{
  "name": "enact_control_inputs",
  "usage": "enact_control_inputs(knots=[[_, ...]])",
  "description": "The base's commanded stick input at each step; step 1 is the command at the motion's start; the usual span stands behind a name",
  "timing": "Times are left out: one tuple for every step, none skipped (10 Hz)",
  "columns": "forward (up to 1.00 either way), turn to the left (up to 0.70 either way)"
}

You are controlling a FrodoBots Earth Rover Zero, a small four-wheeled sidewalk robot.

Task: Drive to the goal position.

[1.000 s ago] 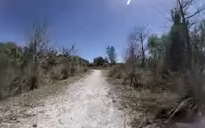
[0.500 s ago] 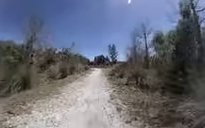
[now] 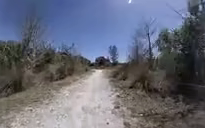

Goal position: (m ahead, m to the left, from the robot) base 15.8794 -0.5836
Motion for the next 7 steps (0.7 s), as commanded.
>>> enact_control_inputs(knots=[[0.70, 0.00], [0.70, 0.00], [0.70, 0.00], [0.70, 0.00], [0.70, 0.00], [0.70, 0.00], [0.70, 0.00]])
